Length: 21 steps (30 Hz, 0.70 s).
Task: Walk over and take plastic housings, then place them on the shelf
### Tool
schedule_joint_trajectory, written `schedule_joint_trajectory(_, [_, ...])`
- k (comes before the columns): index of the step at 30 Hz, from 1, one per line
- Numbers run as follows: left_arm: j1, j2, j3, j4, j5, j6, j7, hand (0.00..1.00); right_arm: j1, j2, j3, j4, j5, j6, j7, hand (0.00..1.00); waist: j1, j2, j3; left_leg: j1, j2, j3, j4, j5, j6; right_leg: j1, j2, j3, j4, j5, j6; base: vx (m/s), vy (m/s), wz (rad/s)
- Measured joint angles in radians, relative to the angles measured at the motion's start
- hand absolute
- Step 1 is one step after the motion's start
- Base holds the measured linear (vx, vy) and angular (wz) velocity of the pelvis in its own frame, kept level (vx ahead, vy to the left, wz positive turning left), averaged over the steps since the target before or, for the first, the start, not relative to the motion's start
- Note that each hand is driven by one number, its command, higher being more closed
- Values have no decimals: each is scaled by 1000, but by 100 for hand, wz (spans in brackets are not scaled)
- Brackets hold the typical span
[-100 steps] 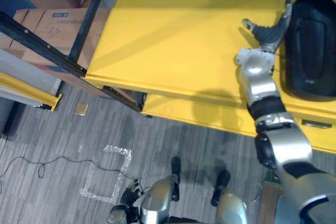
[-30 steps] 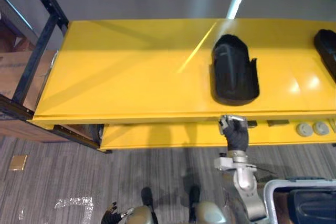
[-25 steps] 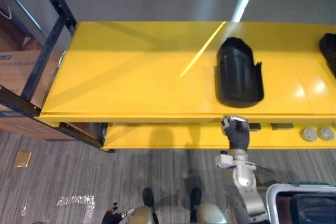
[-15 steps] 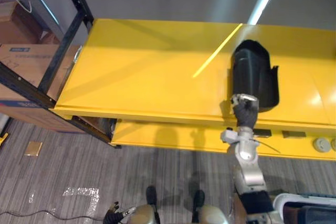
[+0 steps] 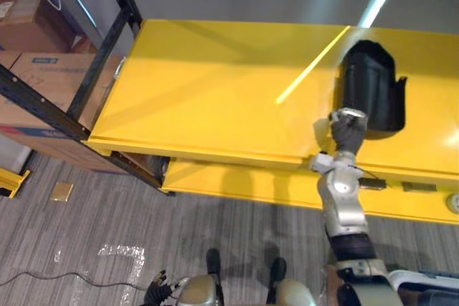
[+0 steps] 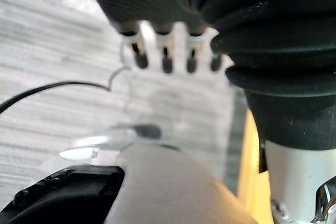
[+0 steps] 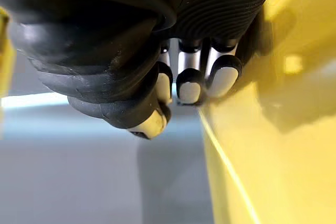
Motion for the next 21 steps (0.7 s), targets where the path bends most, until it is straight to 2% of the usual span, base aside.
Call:
schedule_joint_trajectory(6, [0, 6, 10, -2, 0, -9, 1, 0, 15, -2, -9, -69, -35, 4, -12, 100, -8, -18, 11, -9, 3, 8, 0, -2, 1, -16, -1, 13, 5, 0, -1, 6, 0, -3])
schedule_joint_trajectory(8, [0, 3, 28, -4, -1, -10, 1, 0, 23, -2, -7, -107, -36, 22, -15, 100, -7, -26, 16, -14, 5, 17, 0, -2, 1, -29, -1, 24, 12, 0, -1, -3, 3, -12])
schedule_joint_trajectory(10, [0, 4, 34, -5, -3, -11, 2, 0, 58, -2, -2, -155, -37, 58, -32, 100, -8, -32, 20, -12, 5, 25, 0, -4, 3, -31, -2, 35, 13, 0, -1, 6, 8, -11])
schedule_joint_trajectory(13, [1, 4, 34, -5, -5, -13, 8, 0, 128, -2, -2, -182, -35, 78, -53, 100, -11, -34, 21, -12, 2, 25, 0, -7, 6, -31, -4, 38, 13, -1, -2, 0, 0, 0])
schedule_joint_trajectory(21, [1, 6, 34, -9, -12, -16, 16, 0, 166, -2, -2, -182, -33, 83, -54, 100, -16, -37, 35, -12, 3, 30, 0, -10, 6, -32, -6, 45, 19, -4, -7, 0, 0, 0])
